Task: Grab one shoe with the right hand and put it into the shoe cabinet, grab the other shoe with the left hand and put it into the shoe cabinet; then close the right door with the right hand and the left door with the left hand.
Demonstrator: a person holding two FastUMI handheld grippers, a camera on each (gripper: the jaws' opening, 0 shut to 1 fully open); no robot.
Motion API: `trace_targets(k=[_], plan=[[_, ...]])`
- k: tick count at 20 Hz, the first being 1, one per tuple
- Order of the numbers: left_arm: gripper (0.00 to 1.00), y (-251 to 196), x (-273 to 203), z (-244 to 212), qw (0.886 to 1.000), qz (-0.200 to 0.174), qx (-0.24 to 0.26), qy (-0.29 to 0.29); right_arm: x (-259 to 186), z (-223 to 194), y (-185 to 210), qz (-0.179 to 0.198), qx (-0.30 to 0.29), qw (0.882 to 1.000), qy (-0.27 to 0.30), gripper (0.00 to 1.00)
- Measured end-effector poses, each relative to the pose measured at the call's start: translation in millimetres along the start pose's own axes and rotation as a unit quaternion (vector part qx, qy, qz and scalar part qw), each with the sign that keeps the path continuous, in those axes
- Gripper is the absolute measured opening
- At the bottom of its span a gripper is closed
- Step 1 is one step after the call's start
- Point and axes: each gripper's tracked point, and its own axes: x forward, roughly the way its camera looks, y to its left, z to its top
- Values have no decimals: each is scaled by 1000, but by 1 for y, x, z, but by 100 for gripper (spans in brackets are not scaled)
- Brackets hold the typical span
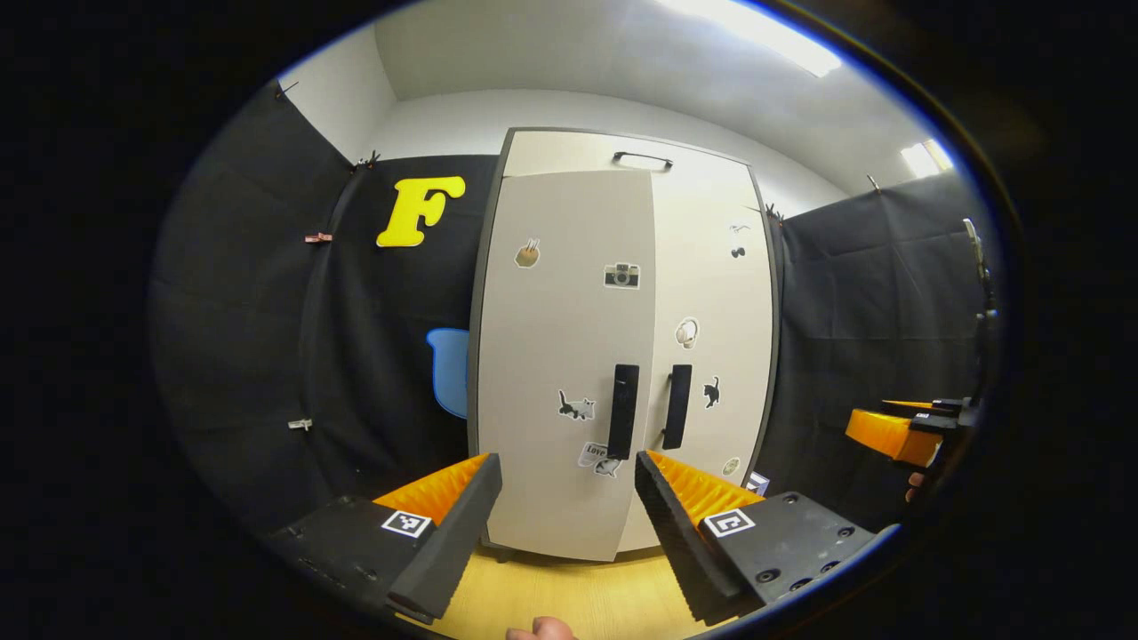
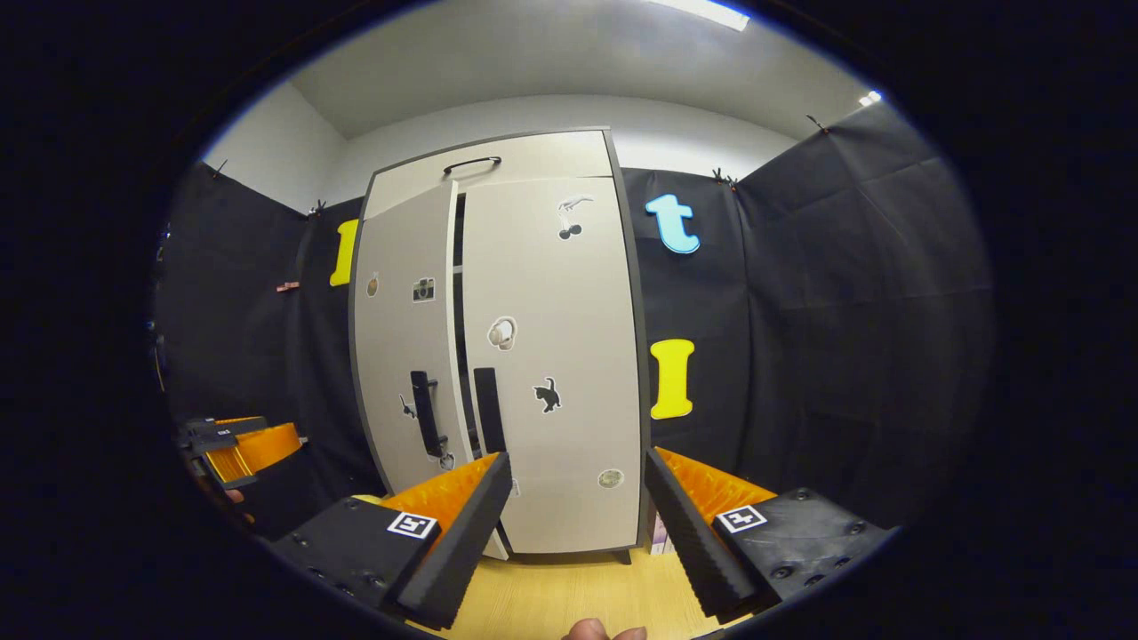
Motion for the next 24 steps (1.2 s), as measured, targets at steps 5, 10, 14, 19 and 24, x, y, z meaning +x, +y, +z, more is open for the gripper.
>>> trace_targets(k=[5, 10, 14, 19, 24], plan=[[95, 1, -13, -10, 1000, -6, -3, 7, -4, -4, 21, 9, -4, 1000, 3, 98], [95, 6, -22, -13, 1000, -7, -7, 8, -10, -7, 40, 22, -7, 1000, 5, 98], [95, 13, -26, -7, 1000, 0, -4, -3, -14, -8, 47, 25, -13, 1000, 3, 98], [95, 15, -26, -14, 1000, 3, -5, 4, -15, -9, 51, 30, -15, 999, 5, 98], [95, 14, -26, -14, 1000, 1, -4, 6, -13, -7, 51, 30, -15, 999, 3, 98]])
